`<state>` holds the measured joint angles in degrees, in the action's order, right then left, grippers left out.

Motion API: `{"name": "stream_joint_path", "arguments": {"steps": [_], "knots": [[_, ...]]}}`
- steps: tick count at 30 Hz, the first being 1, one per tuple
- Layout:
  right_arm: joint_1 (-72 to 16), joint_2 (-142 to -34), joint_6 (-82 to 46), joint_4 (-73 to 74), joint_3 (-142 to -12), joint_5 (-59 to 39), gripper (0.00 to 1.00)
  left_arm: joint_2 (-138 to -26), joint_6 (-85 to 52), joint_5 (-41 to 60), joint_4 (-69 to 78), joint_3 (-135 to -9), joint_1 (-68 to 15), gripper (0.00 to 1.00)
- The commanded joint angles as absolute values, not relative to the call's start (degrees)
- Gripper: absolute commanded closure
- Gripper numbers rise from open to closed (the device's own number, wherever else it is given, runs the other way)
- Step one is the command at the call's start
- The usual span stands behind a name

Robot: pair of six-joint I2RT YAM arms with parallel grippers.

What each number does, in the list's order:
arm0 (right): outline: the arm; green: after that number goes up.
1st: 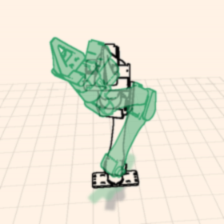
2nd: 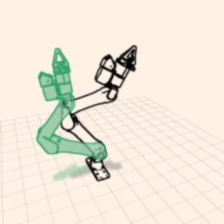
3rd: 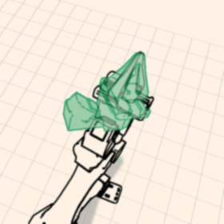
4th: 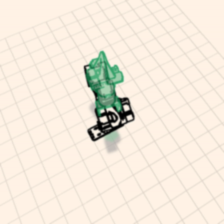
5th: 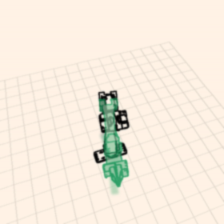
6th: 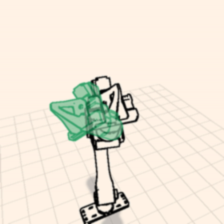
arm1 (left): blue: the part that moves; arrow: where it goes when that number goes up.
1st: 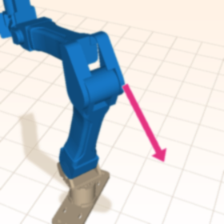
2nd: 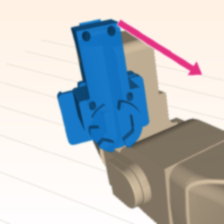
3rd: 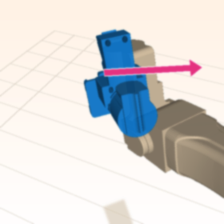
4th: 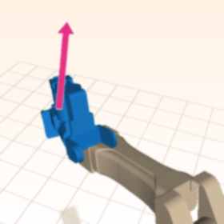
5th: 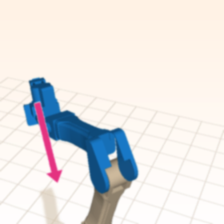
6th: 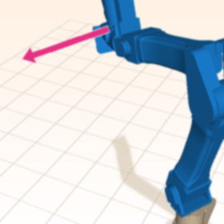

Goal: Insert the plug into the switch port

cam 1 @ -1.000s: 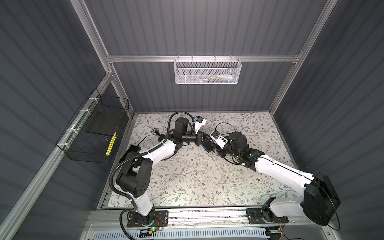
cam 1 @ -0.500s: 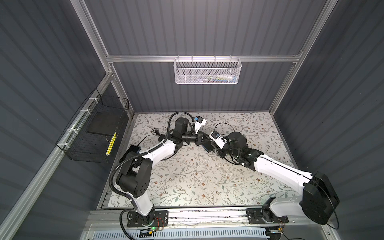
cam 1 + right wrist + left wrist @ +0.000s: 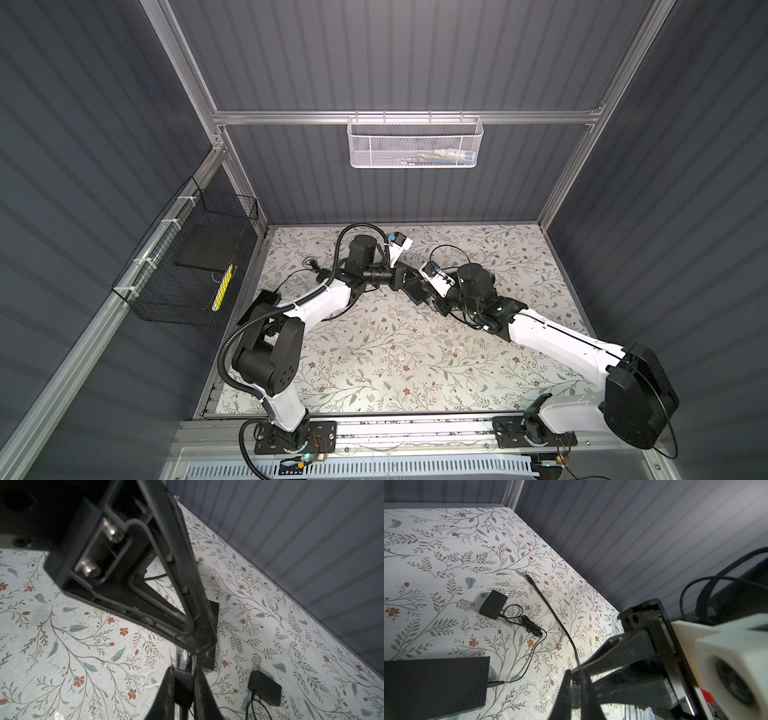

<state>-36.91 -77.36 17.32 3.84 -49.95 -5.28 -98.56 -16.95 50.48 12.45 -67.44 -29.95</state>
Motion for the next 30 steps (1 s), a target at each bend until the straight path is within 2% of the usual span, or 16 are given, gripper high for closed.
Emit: {"name": "stream_joint_path", "arguments": {"steps": [1,4,7,13,18,21,26,30], "knots": [[-37.06,-77.16,16.70,3.10,-51.49,-6.67,0.90,-95.86,-16.61,50.58,12.61,-66.76,-30.03,0.76],[-36.97,-77.17,15.95,2.29,-50.84,-6.26,0.90,-94.73,-16.64,48.51,13.05,-66.23,-29.97,0.66],[-36.95,-76.97,15.15,1.63,-49.55,-5.50,0.90,-94.19,-17.05,47.72,13.19,-66.43,-29.56,0.62],[-34.74,-74.67,11.13,-0.73,-47.29,-4.07,0.90,-92.75,-14.07,40.19,9.21,-66.34,-25.04,0.63],[-34.06,-73.02,9.08,-4.10,-46.54,-5.52,0.89,-97.67,-8.97,32.88,0.85,-70.55,-22.21,0.66],[-34.09,-75.30,6.85,-3.54,-44.87,-8.13,0.89,-102.53,-12.57,29.38,2.07,-72.01,-21.73,0.71],[-34.22,-81.36,1.08,0.63,-44.16,-11.96,0.90,-110.08,-16.41,27.19,2.37,-76.40,-21.71,0.72],[-34.28,-84.49,-0.96,7.33,-42.61,-11.39,0.91,-114.14,-15.43,24.62,-1.35,-80.26,-21.71,0.73]]}}
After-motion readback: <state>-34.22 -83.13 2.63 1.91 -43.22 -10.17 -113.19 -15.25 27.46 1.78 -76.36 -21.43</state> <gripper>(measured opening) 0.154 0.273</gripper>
